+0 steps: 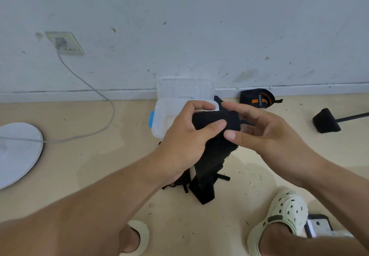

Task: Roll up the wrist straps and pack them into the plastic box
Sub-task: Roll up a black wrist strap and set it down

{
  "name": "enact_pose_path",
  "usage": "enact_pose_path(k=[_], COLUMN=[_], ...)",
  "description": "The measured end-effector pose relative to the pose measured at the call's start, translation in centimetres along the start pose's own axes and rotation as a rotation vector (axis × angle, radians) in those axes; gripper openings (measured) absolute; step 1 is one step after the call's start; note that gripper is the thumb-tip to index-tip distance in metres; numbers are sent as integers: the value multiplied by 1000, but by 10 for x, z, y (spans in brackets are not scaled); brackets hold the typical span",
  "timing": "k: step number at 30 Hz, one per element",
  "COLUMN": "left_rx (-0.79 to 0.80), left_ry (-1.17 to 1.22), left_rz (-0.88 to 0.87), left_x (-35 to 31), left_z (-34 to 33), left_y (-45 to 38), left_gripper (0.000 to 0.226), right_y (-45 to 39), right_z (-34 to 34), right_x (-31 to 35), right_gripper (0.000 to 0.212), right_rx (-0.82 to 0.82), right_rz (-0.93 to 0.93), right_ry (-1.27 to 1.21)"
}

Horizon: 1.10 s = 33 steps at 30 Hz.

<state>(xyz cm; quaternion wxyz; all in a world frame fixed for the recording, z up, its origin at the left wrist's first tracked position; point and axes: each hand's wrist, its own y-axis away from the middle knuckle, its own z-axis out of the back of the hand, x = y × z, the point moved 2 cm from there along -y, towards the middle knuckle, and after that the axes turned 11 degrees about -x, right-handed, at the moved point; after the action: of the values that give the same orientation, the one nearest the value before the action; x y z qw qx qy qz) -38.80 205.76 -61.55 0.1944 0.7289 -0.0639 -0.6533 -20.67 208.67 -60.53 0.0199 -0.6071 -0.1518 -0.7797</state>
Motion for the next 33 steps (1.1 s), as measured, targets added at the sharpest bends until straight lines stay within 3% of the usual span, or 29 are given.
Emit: enact_pose_path(k=[7, 10, 13, 17, 22, 29, 33], left_rx=[17, 16, 18, 20, 23, 57, 49], left_ry=[-162, -94, -14, -14, -20, -94, -58], left_rz=[-116, -24, 105, 143, 56, -21, 43], left_x=[2, 0, 0, 0, -1, 0, 3], left_z=[-1, -3, -5, -5, -1, -1, -3], left_y=[6, 5, -1, -3, -6, 2, 1], left_gripper=[39, 45, 38, 36, 21, 19, 18], right_y=[4, 2, 4, 5, 5, 0, 3], right_z=[-9, -5, -2, -3, -3, -6, -6], right_x=[-13, -7, -2, -7, 1, -11, -8], right_gripper=[58, 50, 51, 57, 51, 63, 37], right_rx=[2, -83, -128, -157, -112, -30, -53], right_rz=[-1, 91, 177, 235, 101, -86, 0], right_ry=[32, 42, -3, 17, -5, -23, -37])
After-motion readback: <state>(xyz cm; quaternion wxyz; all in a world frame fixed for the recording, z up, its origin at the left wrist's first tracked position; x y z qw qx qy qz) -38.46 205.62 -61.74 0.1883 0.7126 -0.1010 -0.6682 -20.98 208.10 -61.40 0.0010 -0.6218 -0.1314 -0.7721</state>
